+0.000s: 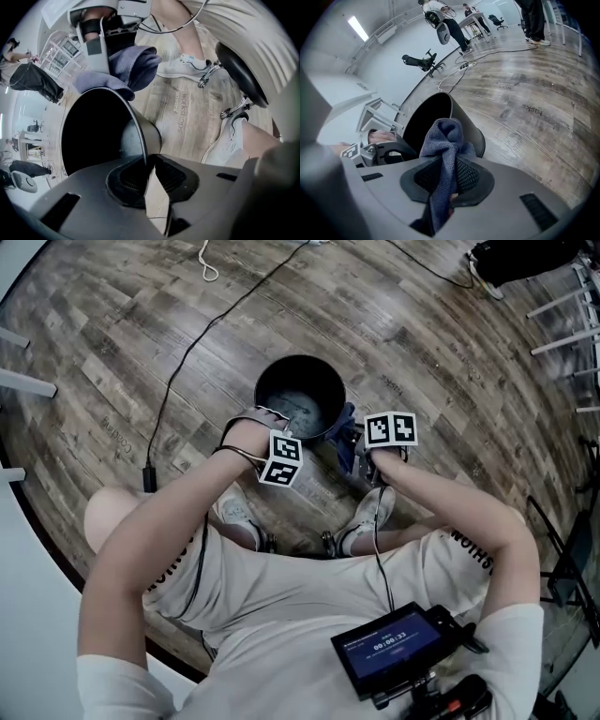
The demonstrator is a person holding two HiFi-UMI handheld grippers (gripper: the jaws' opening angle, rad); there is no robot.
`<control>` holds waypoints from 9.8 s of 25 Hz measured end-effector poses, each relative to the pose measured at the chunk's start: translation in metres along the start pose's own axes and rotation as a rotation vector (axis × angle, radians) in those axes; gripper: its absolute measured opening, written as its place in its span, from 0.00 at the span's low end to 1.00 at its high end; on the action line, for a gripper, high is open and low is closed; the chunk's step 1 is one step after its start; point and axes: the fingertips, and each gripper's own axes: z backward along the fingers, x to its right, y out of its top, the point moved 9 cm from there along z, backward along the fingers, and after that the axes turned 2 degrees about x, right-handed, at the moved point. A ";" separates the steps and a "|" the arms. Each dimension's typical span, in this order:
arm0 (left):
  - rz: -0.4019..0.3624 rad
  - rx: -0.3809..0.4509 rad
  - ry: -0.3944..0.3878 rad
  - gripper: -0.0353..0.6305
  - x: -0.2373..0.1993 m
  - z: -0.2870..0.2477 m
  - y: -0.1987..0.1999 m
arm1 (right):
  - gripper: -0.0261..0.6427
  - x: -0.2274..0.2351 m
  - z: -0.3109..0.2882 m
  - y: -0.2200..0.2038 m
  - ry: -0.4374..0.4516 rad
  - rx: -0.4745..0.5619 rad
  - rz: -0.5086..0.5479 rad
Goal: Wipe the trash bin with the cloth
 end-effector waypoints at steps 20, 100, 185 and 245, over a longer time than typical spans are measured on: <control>0.003 0.054 -0.014 0.13 -0.011 0.006 0.019 | 0.13 0.118 -0.137 -0.039 -0.129 -0.042 -0.110; 0.087 0.041 -0.037 0.26 -0.001 0.001 0.000 | 0.13 -0.002 -0.012 -0.041 -0.021 -0.009 0.044; 0.052 0.037 -0.006 0.16 -0.003 0.002 0.000 | 0.13 0.077 -0.092 -0.067 -0.123 -0.060 -0.148; -0.032 -0.059 0.035 0.20 0.001 -0.007 -0.007 | 0.13 -0.011 -0.028 -0.054 0.041 -0.036 -0.221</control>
